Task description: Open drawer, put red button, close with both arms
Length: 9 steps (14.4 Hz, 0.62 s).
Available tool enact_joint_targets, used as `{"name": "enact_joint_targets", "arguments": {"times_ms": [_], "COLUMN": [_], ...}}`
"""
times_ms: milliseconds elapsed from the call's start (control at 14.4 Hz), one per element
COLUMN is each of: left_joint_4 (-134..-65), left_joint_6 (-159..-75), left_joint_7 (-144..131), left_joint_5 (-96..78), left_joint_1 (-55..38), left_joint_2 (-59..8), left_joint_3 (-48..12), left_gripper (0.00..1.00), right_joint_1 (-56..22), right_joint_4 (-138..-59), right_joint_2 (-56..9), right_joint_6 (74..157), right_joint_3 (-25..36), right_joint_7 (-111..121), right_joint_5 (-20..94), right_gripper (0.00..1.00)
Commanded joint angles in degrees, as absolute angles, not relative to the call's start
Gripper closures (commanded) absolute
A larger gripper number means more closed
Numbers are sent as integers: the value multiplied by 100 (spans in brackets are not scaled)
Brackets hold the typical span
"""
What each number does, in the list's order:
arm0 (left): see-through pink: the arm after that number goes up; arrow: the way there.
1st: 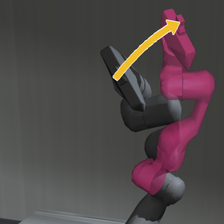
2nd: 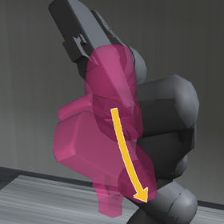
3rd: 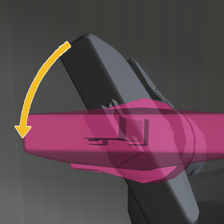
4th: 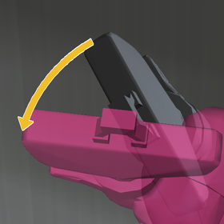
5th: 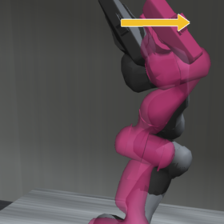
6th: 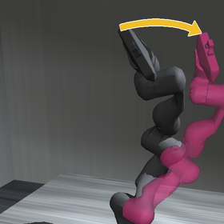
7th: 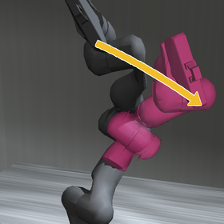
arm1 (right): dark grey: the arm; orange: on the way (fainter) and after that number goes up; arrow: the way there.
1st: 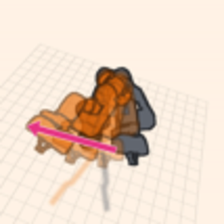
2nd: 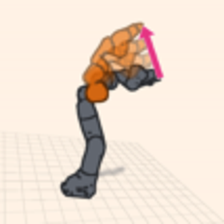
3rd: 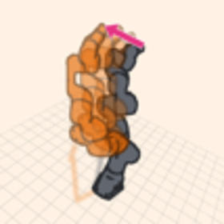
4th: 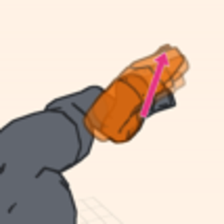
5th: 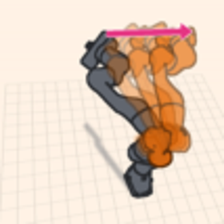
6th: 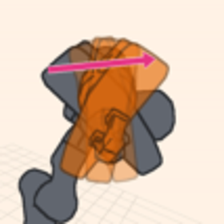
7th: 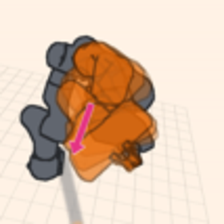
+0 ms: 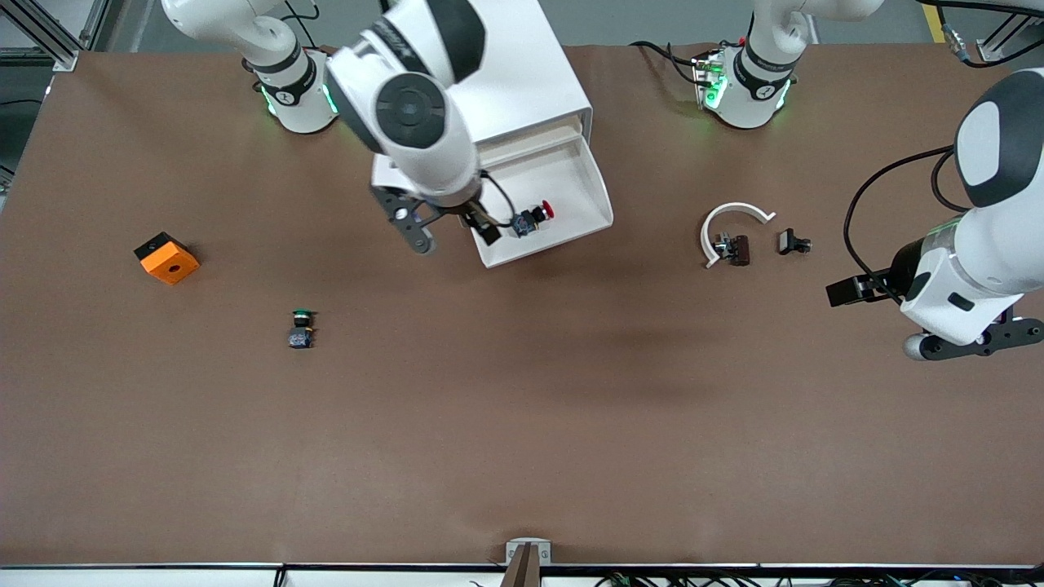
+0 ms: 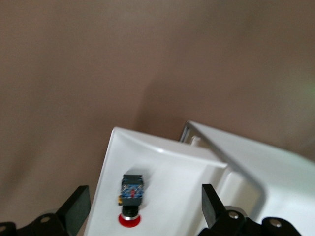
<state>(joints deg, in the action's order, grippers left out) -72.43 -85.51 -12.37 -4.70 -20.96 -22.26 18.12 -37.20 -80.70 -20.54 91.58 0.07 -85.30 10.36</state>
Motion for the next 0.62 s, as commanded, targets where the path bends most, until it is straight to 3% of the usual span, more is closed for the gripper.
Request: {"name": "enact_joint_targets", "arguments": {"times_ms": [0, 208, 556], "left_joint_4": [-7839, -8014, -8866], "left_joint_6": [-9130, -9605, -10772], "left_joint_7": [-1204, -1283, -1406], "left_joint_5": [-431, -431, -800], "left_joint_1": [-2171, -2171, -2250], "left_joint_2": [-2065, -2215, -2303], "left_joint_3": [1460, 1179, 941], "left_gripper": [0, 0, 0], "right_joint_1": [-3114, -2428, -1250], "right_joint_4": [-8138, -8427, -9350], "right_joint_2": [-1680, -1241, -458], "right_joint_6": [8615, 8315, 8464], "right_joint_3": [-62, -62, -53], "right_joint_7": [-7072, -5227, -2623], "right_joint_5": [1116, 1107, 661], "right_gripper": [0, 0, 0]}}
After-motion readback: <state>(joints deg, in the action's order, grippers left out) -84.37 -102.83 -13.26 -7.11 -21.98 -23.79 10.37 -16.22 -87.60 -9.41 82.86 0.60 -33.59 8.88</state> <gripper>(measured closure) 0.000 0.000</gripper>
